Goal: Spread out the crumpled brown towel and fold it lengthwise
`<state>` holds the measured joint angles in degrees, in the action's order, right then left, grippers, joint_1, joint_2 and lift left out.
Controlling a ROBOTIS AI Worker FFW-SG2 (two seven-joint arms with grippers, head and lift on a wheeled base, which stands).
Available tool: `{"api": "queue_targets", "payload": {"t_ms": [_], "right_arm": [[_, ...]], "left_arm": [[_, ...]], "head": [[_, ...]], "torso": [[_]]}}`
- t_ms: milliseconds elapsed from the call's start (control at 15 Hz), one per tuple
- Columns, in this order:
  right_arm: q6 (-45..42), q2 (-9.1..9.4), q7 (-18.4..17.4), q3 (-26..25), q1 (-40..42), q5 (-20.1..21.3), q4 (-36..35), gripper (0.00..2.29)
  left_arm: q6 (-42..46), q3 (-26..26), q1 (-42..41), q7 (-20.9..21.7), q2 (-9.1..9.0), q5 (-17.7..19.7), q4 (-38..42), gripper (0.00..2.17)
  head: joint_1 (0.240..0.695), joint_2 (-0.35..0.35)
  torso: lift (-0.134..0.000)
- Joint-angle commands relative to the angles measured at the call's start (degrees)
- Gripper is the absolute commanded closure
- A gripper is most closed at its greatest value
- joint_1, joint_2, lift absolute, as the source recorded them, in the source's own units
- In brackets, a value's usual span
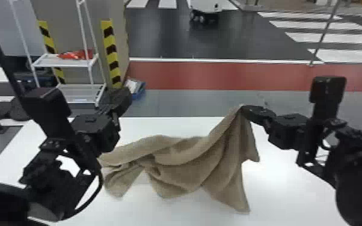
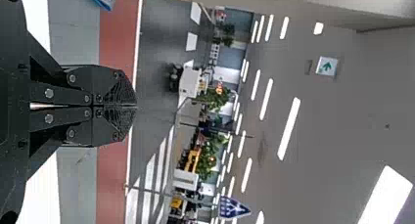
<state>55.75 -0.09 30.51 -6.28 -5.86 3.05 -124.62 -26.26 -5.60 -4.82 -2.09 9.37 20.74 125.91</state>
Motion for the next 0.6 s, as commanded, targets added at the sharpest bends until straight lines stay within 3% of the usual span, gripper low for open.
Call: {"api": "queue_targets", "payload": {"t_ms": [0,267,400,533], "right_arm": [[-1.82,0.14,0.26,0.30,-4.59,1.61,6.06,1.68],[-2.17,0.14,0.78,0.92,-4.24,4.07,7.38,1.68],[-3.58,0.14,0.69,0.65,-2.92,6.44,9.40,1.68],[-7.80,0.14,0.78,-0.05,-0.90,9.70,11.51,1.68]], "left_arm": [[0.99,-0.29,5.35,0.16,0.04,0.00,-7.52,1.92],[1.34,-0.38,5.26,1.12,0.91,-0.18,-10.25,1.91],[1.51,-0.29,3.59,4.46,1.71,-2.73,-12.27,1.47],[6.08,-0.38,2.19,6.13,1.79,-6.86,-15.87,1.45]], "head": [[0.559,-0.035],[0.542,-0.026],[0.556,-0.027],[0.584,-0.035]], "torso": [[-0.124],[-0.124],[-0.124],[-0.124]]}}
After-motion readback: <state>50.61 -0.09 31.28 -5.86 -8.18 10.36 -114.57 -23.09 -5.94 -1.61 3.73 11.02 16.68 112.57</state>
